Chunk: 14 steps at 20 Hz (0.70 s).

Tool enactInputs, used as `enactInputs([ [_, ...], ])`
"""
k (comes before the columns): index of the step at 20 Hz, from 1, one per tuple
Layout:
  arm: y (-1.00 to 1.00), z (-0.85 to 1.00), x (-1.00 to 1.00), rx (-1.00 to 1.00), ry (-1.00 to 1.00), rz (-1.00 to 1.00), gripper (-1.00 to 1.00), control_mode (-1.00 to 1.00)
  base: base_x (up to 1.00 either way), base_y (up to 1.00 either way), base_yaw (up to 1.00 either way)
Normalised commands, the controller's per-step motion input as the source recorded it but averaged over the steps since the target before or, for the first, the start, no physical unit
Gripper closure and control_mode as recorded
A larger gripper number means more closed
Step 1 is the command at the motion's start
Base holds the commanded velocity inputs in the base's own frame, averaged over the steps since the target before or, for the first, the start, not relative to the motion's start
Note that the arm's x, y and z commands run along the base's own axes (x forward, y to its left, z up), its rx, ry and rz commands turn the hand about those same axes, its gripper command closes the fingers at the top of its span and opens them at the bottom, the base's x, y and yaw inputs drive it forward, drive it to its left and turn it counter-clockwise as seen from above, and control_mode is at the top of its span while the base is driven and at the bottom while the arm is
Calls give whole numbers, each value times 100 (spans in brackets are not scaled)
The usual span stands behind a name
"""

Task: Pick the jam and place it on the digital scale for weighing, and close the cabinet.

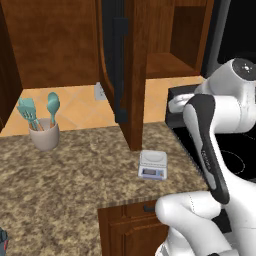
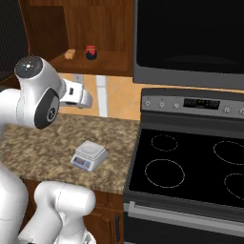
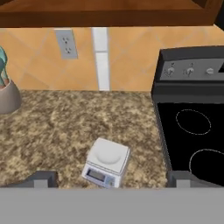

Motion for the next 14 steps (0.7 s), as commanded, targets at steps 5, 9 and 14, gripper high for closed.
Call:
enactInputs([
  [5, 0, 82, -15, -3, -10, 0, -100, -100, 0, 0, 0],
  [9, 0, 66, -1, -3, -12, 0, -100, -100, 0, 0, 0],
  [14, 0, 35, 0, 0, -3, 0, -100, -100, 0, 0, 0],
])
